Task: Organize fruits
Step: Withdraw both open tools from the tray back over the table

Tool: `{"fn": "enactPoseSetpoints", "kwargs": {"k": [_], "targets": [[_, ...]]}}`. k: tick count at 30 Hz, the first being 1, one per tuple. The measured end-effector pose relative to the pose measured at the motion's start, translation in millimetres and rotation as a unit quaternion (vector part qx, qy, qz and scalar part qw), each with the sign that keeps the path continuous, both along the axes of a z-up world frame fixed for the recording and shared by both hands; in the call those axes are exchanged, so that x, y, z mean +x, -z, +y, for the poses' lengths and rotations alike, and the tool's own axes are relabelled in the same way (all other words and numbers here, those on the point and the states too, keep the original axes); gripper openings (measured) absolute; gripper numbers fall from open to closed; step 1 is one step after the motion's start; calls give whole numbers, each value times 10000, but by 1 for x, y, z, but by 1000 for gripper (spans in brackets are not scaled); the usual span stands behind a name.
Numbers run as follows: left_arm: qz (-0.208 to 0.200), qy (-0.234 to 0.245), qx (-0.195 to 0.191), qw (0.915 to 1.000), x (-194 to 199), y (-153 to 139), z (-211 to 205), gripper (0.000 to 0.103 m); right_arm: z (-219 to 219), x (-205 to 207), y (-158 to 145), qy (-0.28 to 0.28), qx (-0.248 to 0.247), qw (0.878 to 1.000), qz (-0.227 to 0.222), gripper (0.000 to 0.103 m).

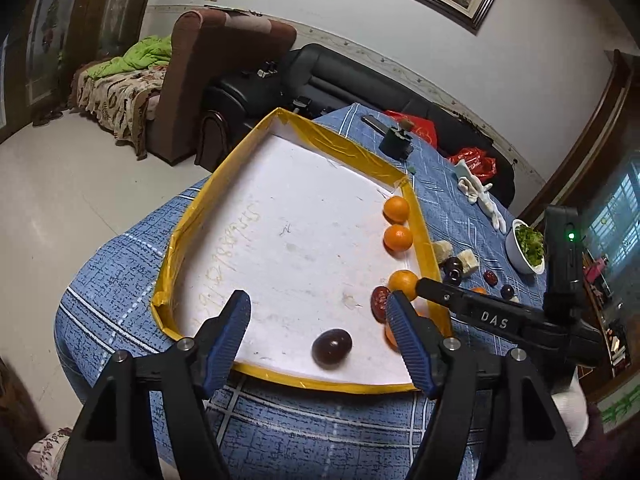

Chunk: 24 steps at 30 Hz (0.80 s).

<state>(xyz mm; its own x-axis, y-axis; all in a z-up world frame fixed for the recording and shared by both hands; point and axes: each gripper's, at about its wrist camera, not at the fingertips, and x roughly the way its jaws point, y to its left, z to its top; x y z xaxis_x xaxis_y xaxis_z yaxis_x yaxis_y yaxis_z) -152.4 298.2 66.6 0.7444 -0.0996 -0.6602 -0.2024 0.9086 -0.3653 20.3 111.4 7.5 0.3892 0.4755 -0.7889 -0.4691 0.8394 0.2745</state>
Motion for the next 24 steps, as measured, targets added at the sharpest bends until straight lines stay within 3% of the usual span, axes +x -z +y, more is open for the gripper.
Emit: {"fn": "enactPoseSetpoints", "kwargs": {"k": [1,5,13,21,24], "targets": [[-19,-11,3,10000,-2,-2,1,70,0,-2,0,32,-39,10000,-19,23],[-68,-89,-43,9999,-3,-5,4,72,-1,-19,1,-2,-110,9999,7,18],[-21,153,71,9999,3,-8,-16,72,-7,-65,2,-248,172,9995,92,23],[-4,349,153,9993,6,-12,-32,72,-28,-54,3,-151,302,9994,103,33],[-10,463,183,9988,9,-13,-39,72,-47,-56,-8,-209,575,9981,101,35]]}}
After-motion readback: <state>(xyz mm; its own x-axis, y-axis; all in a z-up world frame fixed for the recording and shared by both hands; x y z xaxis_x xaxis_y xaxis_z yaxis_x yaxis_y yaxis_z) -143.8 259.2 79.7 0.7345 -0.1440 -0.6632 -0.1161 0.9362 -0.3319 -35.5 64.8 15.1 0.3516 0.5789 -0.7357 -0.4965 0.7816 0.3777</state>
